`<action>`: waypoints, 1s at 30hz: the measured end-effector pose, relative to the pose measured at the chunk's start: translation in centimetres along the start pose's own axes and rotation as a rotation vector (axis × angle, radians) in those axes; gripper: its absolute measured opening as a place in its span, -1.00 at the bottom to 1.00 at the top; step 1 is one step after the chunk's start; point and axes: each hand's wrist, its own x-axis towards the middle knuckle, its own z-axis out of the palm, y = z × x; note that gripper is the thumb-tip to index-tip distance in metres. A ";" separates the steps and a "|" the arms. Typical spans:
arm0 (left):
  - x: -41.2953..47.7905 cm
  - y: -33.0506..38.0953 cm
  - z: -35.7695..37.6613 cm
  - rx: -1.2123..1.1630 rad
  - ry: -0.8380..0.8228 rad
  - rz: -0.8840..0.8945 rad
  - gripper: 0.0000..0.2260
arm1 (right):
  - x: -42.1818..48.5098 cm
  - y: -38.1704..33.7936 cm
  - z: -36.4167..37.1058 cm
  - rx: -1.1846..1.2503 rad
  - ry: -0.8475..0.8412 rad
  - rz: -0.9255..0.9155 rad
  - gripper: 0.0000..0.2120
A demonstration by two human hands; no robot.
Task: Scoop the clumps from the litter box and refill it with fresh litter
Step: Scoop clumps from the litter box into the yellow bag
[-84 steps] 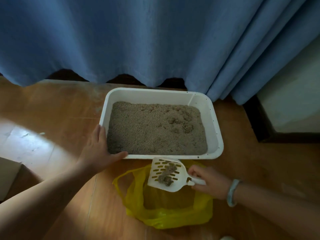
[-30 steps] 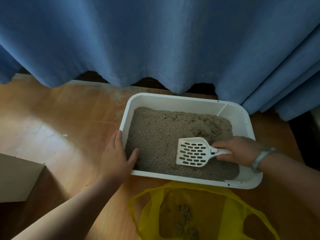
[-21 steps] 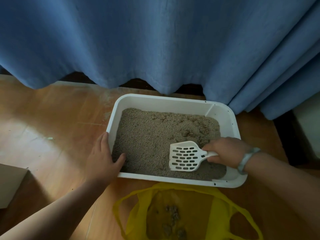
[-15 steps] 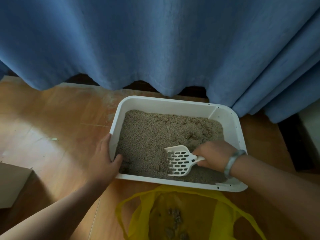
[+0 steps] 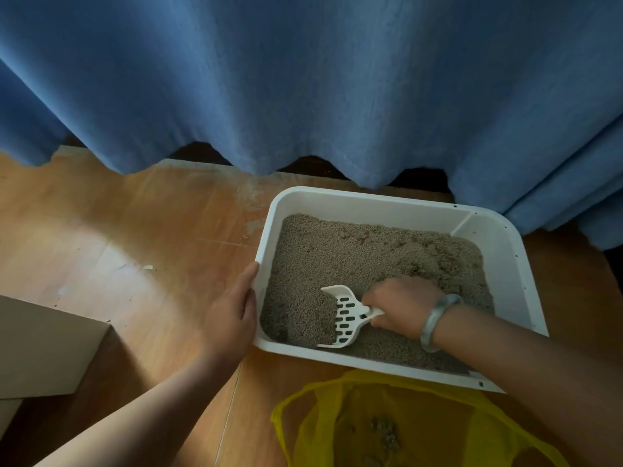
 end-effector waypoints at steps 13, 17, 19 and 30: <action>0.2 0.0 -0.3 -0.046 -0.026 0.013 -0.55 | 2.1 -1.2 2.6 0.388 0.074 -0.033 -0.66; 0.3 -0.1 -0.3 -0.092 -0.038 -0.010 -0.54 | 2.0 -1.2 3.2 0.451 0.100 0.013 -0.62; 0.4 -0.4 -0.3 -0.102 -0.049 -0.013 -0.54 | 1.9 -1.2 3.3 0.487 0.106 0.025 -0.61; 0.0 -0.8 -0.4 -0.099 -0.078 -0.030 -0.61 | 1.8 -1.1 4.2 0.594 0.143 0.053 -0.62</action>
